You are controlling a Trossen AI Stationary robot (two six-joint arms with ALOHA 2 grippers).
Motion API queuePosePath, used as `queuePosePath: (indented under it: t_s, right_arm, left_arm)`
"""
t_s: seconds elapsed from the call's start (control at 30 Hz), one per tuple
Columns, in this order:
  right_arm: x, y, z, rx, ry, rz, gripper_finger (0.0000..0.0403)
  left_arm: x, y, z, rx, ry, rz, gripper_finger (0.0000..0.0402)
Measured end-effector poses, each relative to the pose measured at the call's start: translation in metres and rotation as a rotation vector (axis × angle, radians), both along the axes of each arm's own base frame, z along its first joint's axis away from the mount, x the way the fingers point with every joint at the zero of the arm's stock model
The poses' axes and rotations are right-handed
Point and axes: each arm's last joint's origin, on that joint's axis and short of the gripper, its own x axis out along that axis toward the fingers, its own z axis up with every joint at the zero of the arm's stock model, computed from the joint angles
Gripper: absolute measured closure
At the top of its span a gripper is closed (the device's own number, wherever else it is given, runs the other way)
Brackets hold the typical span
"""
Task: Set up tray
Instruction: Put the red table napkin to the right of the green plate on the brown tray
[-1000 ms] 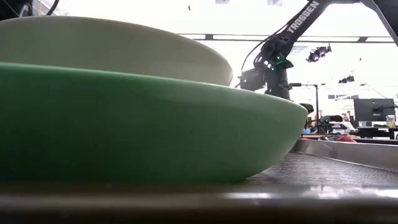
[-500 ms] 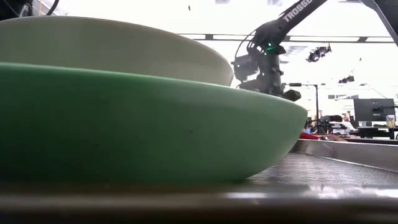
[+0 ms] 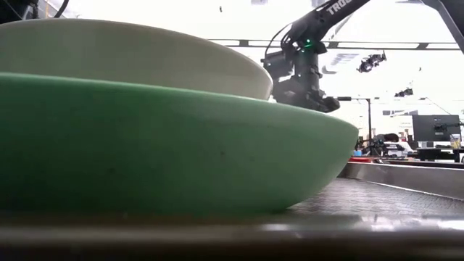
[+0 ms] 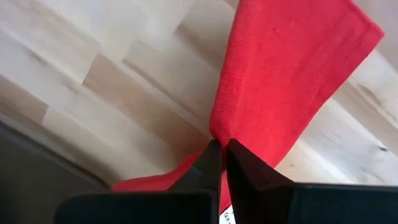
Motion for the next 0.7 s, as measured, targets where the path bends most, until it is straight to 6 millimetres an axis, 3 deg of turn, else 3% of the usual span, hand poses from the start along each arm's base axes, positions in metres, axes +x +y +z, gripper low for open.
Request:
queuePosePath:
  t_s: [0.7]
  right_arm:
    - [0.028,0.035,0.001,0.017,-0.129,0.198,0.0403]
  left_arm:
    - [0.0,0.0,0.0,0.0,0.0,0.0,0.0328]
